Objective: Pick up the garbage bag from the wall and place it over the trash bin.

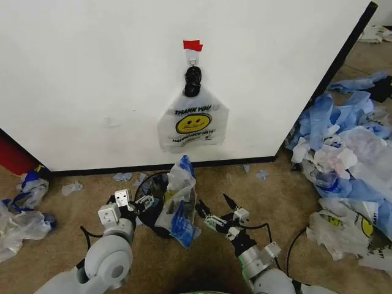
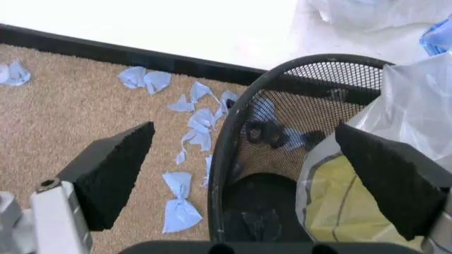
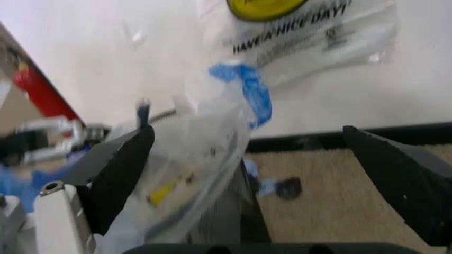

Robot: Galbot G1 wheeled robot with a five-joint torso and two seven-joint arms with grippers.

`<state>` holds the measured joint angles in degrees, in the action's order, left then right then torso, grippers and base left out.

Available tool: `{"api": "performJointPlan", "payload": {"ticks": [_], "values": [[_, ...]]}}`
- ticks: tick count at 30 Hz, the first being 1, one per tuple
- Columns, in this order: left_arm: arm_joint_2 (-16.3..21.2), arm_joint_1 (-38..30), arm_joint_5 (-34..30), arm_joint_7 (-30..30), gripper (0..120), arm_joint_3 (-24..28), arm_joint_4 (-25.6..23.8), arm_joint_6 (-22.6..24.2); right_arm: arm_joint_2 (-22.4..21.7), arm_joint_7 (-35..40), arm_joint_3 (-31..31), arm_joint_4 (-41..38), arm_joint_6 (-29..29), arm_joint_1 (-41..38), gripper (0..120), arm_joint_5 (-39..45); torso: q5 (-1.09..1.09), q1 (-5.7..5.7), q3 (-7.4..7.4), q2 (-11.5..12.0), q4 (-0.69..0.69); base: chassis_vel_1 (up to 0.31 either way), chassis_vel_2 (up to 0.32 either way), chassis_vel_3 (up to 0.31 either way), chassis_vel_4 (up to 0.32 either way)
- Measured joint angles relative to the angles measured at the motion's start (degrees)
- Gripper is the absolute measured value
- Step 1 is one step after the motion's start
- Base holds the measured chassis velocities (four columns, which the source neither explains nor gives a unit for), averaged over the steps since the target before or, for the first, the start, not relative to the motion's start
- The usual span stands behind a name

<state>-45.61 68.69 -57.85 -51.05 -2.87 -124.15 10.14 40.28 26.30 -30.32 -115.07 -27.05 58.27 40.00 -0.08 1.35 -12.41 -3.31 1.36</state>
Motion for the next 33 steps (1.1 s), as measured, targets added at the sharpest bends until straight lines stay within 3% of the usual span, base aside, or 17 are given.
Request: {"api": "performJointPlan", "payload": {"ticks": [7,9,18,33], "values": [[-0.4,-1.1,0.4,0.1,100,1.0,1.0,-0.4,-0.2,2.4,-2.2,-0.1,2.6,-2.7,97,0.3,0.01,0.00,0.00,0.0,-0.02,0.000,0.000,0.000,0.000],[-0.7,-1.1,1.0,0.1,100,1.3,1.4,-0.7,-0.1,5.4,-4.5,-1.4,7.0,-5.6,96,2.3,0.00,0.00,0.00,0.0,-0.01,0.000,0.000,0.000,0.000],[-1.5,0.7,3.6,1.0,100,0.8,2.3,-2.2,0.7,11.2,-10.0,-1.6,12.3,-13.7,79,4.9,0.01,0.00,-0.01,0.0,-0.01,0.000,0.000,0.000,0.000],[-2.3,0.7,5.1,1.4,98,0.7,3.1,-3.0,2.6,17.3,-15.0,-2.3,16.3,-19.6,72,7.9,0.01,0.00,-0.01,0.0,0.00,0.000,0.000,0.000,0.000]]}}
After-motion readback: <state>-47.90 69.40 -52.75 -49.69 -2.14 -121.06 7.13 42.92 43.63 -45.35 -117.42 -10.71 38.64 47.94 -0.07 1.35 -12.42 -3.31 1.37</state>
